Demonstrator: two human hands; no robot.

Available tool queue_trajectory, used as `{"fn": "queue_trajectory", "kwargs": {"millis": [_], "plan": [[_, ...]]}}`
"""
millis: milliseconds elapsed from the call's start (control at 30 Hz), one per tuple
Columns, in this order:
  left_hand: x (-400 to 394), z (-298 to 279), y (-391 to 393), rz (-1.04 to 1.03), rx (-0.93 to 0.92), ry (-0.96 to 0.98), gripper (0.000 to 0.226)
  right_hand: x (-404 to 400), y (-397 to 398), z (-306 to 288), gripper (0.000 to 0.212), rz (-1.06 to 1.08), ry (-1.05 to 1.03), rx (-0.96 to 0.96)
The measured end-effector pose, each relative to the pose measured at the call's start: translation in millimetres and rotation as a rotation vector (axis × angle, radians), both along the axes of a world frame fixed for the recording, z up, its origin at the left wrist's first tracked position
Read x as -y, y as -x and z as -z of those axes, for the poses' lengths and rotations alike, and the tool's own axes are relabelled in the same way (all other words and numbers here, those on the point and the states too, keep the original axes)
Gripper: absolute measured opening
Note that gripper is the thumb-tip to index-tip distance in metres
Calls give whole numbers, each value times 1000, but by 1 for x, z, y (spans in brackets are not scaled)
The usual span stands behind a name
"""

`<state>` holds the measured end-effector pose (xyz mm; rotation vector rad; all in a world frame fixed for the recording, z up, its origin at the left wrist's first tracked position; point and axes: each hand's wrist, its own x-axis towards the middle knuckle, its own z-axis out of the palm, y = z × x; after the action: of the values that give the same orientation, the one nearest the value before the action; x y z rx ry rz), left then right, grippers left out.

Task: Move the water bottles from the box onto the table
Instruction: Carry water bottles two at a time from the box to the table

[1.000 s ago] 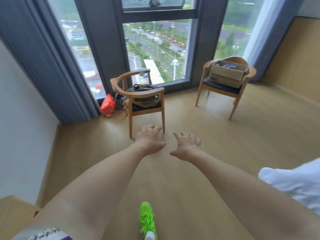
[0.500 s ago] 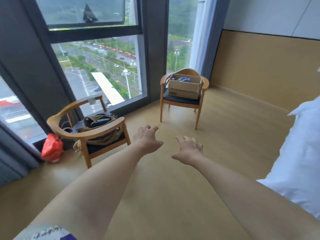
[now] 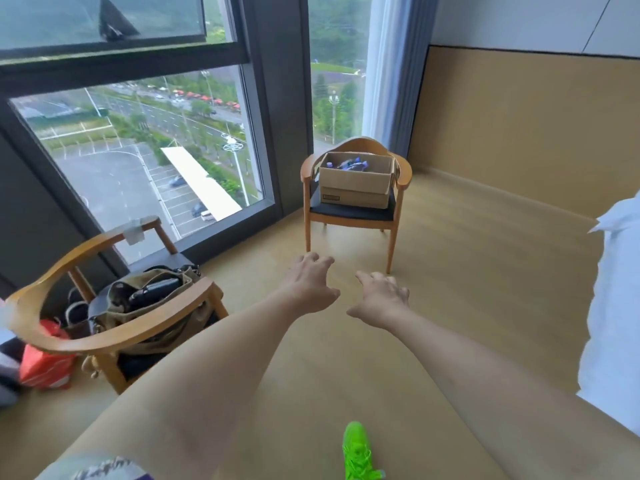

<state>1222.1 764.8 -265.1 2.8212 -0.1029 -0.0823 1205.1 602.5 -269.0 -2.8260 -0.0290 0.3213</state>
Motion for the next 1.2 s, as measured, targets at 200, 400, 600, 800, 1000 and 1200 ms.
{"fn": "queue_trajectory", "kwargs": {"millis": [200, 400, 600, 800, 1000, 1200], "plan": [[12, -18, -145, -49, 0, -25, 75, 26, -142, -11, 76, -9, -44, 11], [41, -34, -247, 6, 7, 1, 69, 40, -257, -26, 78, 11, -33, 16], [61, -25, -346, 107, -47, -40, 64, 49, -339, 2, 77, 58, -41, -70], [50, 0, -480, 116, -63, -17, 63, 50, -460, 19, 76, 116, -11, -103], [25, -12, -635, 105, -74, -70, 61, 40, -608, -5, 76, 164, -27, -78], [9, -21, -751, 71, -60, 11, 57, 31, -721, -21, 71, 205, -93, -19]]}}
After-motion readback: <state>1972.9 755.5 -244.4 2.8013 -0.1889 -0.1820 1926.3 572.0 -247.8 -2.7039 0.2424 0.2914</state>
